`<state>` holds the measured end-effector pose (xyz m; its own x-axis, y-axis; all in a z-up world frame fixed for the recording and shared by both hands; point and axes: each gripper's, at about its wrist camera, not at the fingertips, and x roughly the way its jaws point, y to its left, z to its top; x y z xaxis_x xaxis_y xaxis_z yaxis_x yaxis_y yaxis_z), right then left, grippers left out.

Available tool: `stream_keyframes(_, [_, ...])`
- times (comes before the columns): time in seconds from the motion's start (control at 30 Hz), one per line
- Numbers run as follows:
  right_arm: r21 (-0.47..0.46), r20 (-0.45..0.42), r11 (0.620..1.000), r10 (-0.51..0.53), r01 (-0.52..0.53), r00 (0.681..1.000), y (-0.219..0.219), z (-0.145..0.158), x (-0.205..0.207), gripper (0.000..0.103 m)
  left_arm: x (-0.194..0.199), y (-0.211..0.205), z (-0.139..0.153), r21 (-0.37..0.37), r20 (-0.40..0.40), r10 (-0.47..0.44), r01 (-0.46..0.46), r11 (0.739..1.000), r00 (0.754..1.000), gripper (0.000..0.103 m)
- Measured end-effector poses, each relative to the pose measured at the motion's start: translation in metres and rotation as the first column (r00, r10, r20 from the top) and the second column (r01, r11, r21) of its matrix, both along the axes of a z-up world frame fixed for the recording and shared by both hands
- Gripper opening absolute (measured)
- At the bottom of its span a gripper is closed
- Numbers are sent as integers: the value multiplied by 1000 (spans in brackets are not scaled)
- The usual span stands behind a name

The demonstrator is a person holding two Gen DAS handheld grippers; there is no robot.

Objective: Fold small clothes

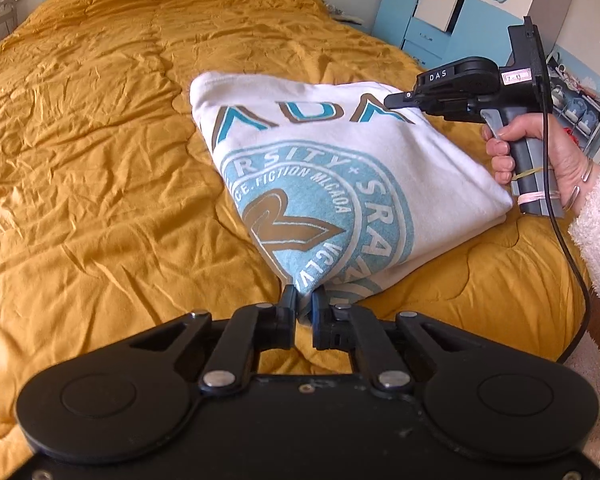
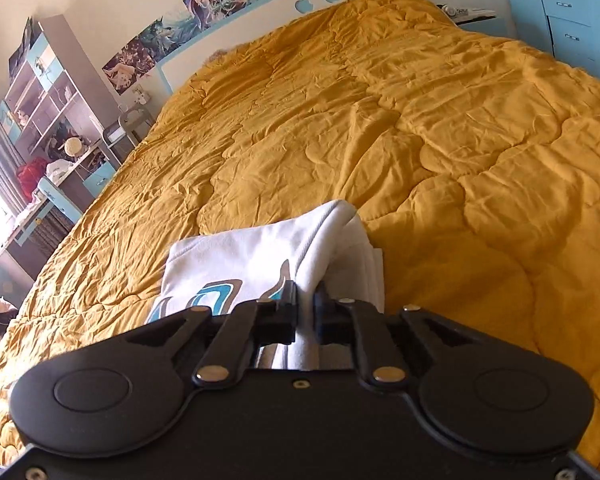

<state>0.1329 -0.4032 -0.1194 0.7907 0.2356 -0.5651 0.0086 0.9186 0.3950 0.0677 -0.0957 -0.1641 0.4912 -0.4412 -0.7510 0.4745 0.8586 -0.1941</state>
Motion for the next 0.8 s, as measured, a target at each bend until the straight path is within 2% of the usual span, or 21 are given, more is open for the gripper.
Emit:
stream_keyframes(0.07, [-3, -52, 1000, 0, -1, 999, -3, -17, 11, 8, 4, -1, -12, -1, -34, 4, -4, 1000, 999, 5])
stream_keyframes(0.17, [16, -83, 999, 29, -28, 996, -7, -36, 15, 8, 3, 3, -8, -14, -36, 6, -6, 1000, 999, 5])
stream_keyframes(0.23, [96, -59, 995, 31, -25, 998, -16, -31, 4, 19, 0, 8, 1, -34, -41, 5, -6, 999, 999, 5])
stream_keyframes(0.3, [139, -28, 990, 30, -26, 999, -26, -20, -13, 28, -4, 15, 11, -68, -38, 14, -17, 998, 999, 5])
stream_keyframes(0.4, [155, 48, 984, 76, -83, 996, -35, -3, -55, 31, -9, 22, 29, -132, -10, 39, -40, 990, 999, 5])
stream_keyframes(0.53, [126, 54, 979, 152, -158, 987, -36, 2, -99, 34, -5, 16, 42, -258, 4, 39, -37, 965, 999, 6])
stream_keyframes(0.7, [95, 7, 978, 183, -183, 983, -30, -7, -112, 34, 16, -5, 27, -284, -46, 30, -42, 958, 998, 6])
stream_keyframes(0.8, [102, -18, 977, 190, -188, 982, -28, -14, -109, 33, 21, -12, 14, -245, -76, 33, -51, 968, 997, 6])
